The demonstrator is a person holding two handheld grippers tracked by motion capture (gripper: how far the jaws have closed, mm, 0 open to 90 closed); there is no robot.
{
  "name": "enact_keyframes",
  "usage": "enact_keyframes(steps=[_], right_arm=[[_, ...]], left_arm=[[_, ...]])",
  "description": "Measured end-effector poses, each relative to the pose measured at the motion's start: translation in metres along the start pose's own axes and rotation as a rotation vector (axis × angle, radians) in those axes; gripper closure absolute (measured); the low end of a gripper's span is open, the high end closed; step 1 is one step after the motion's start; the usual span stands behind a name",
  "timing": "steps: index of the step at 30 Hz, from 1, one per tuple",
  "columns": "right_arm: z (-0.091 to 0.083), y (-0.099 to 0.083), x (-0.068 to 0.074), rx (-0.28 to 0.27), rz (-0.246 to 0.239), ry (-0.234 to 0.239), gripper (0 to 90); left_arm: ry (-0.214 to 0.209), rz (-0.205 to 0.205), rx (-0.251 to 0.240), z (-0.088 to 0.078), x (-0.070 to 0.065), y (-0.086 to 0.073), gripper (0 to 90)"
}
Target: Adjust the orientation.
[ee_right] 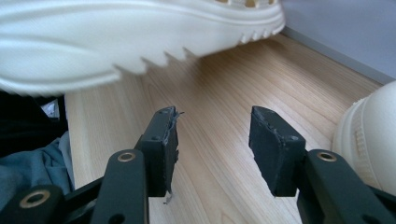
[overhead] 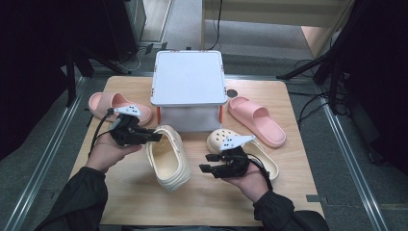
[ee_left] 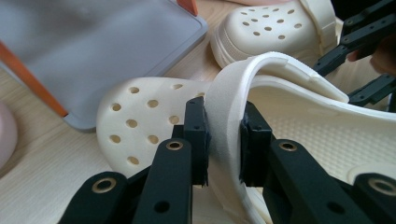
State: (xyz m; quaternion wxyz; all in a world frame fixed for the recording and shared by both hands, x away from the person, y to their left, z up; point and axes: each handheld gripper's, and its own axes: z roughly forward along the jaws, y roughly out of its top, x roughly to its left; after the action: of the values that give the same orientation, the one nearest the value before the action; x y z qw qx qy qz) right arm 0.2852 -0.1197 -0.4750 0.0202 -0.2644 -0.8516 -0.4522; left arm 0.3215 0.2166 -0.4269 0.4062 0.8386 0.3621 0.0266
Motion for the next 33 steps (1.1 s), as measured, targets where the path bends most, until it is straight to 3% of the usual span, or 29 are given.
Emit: enact_keyframes(steps=[4,7,13,24,27,33], right_arm=[[-0.001,-0.001,0.001,0.0,0.005,-0.003,52.9],[-0.001,-0.003,0.003,0.003,0.008,-0.008,52.9],[-0.002,-0.005,0.005,0.008,0.012,-0.009,52.9],[0.004,-0.005,0.009,0.024,-0.005,0.002,52.9],[0.004,-0.006,0.009,0.027,-0.006,0.002,52.9],[0.005,-0.005,0.009,0.02,-0.005,-0.001,52.6]], left_arm=[[-0.005,0.033,0.037,0.014,-0.003,-0.002,75.8],[-0.035,0.058,0.044,0.021,-0.008,-0.004,74.5],[-0.078,0.051,0.046,0.028,-0.01,-0.007,71.3],[-0.085,0.095,0.084,0.038,-0.021,-0.009,67.8],[-0.12,0.066,0.092,0.04,-0.02,-0.01,67.0],[-0.124,0.05,0.083,0.039,-0.022,-0.01,65.0]])
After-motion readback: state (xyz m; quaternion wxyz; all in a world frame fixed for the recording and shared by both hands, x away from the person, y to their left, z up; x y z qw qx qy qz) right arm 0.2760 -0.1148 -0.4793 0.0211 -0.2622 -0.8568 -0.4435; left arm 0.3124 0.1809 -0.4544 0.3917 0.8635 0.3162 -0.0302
